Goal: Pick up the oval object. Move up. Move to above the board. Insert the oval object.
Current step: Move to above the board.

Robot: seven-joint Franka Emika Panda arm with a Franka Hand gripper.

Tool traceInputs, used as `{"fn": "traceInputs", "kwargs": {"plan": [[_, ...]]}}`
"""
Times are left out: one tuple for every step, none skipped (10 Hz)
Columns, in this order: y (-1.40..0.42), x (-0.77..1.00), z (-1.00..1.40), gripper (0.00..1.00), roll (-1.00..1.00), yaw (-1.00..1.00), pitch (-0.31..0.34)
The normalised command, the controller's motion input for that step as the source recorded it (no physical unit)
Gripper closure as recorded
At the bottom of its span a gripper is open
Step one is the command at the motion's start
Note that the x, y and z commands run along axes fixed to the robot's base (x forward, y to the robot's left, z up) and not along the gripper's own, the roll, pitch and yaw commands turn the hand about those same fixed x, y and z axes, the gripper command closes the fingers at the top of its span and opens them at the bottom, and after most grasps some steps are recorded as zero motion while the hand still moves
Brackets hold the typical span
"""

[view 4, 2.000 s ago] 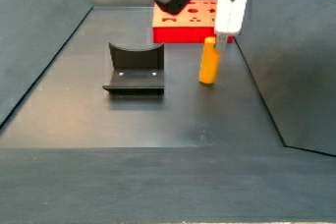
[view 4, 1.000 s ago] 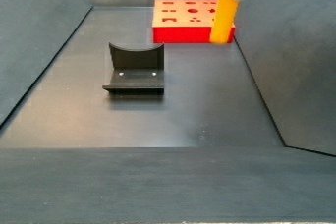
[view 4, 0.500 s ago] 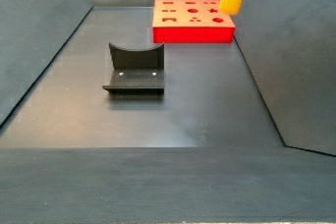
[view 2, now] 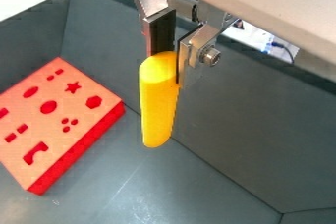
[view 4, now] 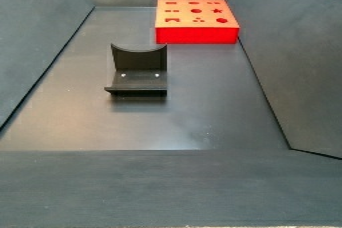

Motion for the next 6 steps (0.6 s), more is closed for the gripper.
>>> {"fn": "traceInputs", "kwargs": {"plan": [[0.00,0.00,0.35,1.00,0.05,0.02,0.098],[0.00,0.00,0.25,1.00,0.05,0.02,0.098],[-1.00,0.37,-0.05,1.00,0.04,1.00,0.048],[-1.00,0.37,-0.06,1.00,0.04,1.00,0.047],[-1.00,0.39,-0.06,1.00,0.04,1.00,0.052],[-1.00,0.40,-0.06,1.00,0.03,1.00,0.055]]}}
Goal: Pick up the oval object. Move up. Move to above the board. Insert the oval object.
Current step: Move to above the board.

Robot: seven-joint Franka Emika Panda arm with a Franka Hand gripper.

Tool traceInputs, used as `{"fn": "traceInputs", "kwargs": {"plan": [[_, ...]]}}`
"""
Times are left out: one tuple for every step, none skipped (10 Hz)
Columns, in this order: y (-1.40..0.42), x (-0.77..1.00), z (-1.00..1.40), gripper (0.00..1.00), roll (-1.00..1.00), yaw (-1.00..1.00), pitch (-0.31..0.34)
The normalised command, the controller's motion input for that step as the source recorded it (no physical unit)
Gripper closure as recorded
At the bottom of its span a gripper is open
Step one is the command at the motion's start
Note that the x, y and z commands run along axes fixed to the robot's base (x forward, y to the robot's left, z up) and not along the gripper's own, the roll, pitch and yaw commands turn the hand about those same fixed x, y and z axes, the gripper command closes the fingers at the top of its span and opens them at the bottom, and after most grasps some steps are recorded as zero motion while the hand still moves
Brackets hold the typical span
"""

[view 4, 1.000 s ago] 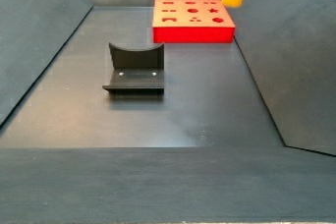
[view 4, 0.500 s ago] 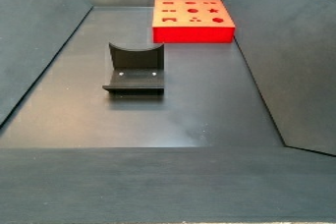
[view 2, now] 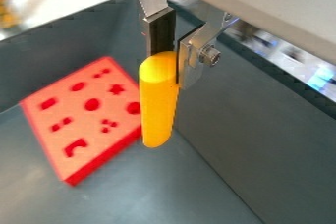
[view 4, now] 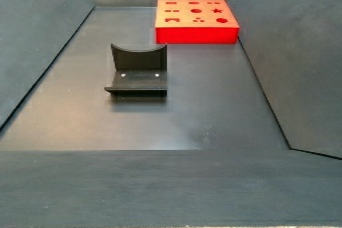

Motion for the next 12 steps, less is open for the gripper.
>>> {"fn": "traceInputs", "kwargs": {"plan": [[-1.00,0.41,-0.06,1.00,0.03,1.00,0.057],[-1.00,0.41,-0.06,1.00,0.03,1.00,0.058],[-1.00,0.42,-0.06,1.00,0.02,1.00,0.060],[-1.00,0.43,-0.06,1.00,0.02,1.00,0.061],[-1.00,0.45,-0.06,1.00,0.02,1.00,0.064],[-1.00,0.46,-0.06,1.00,0.02,1.00,0.065],[-1.00,0.48,-0.06,1.00,0.02,1.00,0.070],[-0.77,0.40,-0.04,1.00,0.03,1.00,0.074],[-0.48,0.28,-0.02,1.00,0.03,1.00,0.080],[-0.27,0.18,0.01,1.00,0.04,1.00,0.085],[-0.17,0.11,0.01,1.00,0.04,1.00,0.089],[-0.11,0.08,0.01,1.00,0.05,1.00,0.100]]}}
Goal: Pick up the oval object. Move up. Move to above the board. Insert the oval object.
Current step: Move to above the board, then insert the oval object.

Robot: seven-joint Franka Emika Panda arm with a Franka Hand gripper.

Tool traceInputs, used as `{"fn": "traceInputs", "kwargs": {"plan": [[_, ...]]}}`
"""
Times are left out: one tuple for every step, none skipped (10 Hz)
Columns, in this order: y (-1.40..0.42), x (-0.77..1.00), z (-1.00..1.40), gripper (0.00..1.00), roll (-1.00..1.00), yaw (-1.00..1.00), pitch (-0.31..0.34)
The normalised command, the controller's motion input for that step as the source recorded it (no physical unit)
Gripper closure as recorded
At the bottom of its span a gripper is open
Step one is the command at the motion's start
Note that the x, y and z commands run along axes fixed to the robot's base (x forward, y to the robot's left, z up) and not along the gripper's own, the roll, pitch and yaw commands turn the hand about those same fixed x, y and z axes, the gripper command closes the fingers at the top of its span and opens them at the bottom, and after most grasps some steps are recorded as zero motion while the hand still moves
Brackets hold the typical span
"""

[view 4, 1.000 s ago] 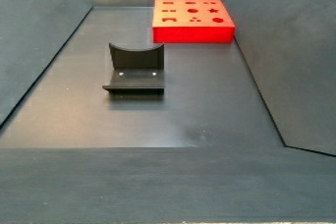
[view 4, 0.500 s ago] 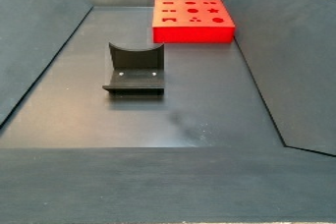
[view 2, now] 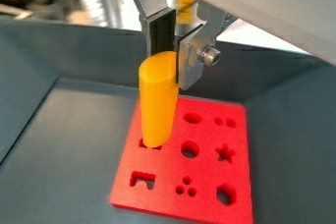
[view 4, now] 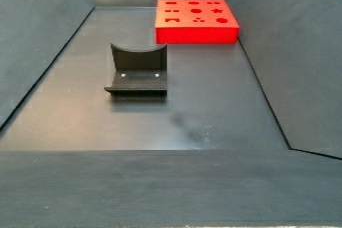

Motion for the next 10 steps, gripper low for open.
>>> {"fn": "traceInputs", "kwargs": {"plan": [[-0.08,0.09,0.01,1.00,0.06,1.00,0.113],[-0.06,0.09,0.01,1.00,0.07,1.00,0.130],[-0.05,0.08,0.01,1.00,0.08,1.00,0.149],[-0.04,0.08,0.02,1.00,0.10,1.00,0.186],[-0.04,0.08,0.02,1.00,0.12,1.00,0.224],[-0.04,0.08,0.02,1.00,0.13,0.78,0.215],[-0.04,0.08,0.01,1.00,0.12,0.52,0.181],[-0.03,0.08,0.01,1.00,0.11,0.27,0.138],[-0.12,-0.07,-0.15,1.00,-0.03,0.01,-0.006],[-0.05,0.00,-0.21,1.00,-0.10,0.00,0.004]]}}
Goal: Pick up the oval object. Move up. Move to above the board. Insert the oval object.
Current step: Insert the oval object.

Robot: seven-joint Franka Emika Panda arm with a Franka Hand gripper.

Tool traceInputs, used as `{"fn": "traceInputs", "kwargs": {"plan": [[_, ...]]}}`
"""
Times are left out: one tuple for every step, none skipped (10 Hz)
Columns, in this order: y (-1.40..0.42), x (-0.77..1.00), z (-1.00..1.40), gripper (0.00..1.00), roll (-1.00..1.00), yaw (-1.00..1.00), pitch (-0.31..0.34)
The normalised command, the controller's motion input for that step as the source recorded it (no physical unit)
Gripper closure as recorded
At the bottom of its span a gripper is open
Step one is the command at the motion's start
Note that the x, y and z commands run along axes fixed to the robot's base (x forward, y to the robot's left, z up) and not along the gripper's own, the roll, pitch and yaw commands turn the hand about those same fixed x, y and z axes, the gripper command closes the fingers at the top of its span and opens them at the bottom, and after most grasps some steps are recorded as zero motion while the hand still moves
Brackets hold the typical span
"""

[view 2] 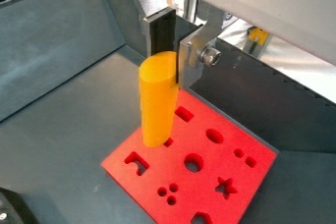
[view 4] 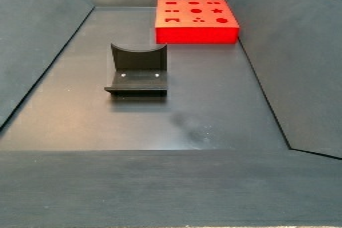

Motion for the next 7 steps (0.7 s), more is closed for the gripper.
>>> {"fn": "traceInputs", "kwargs": {"plan": [[-0.17,-0.01,-0.11,1.00,0.00,0.00,0.000],[-0.29,-0.79,-0.24,1.00,0.00,-0.14,-0.211],[-0.38,-0.56,-0.96,1.00,-0.01,-0.36,-0.133],[-0.44,-0.58,-1.00,1.00,0.00,-0.29,-0.100],[-0.19,-0.16,-0.40,1.00,-0.03,0.00,-0.121],[-0.04,-0.07,0.00,1.00,-0.01,0.12,0.000],[-0.27,-0.29,-0.90,1.00,0.00,0.01,-0.151]]}}
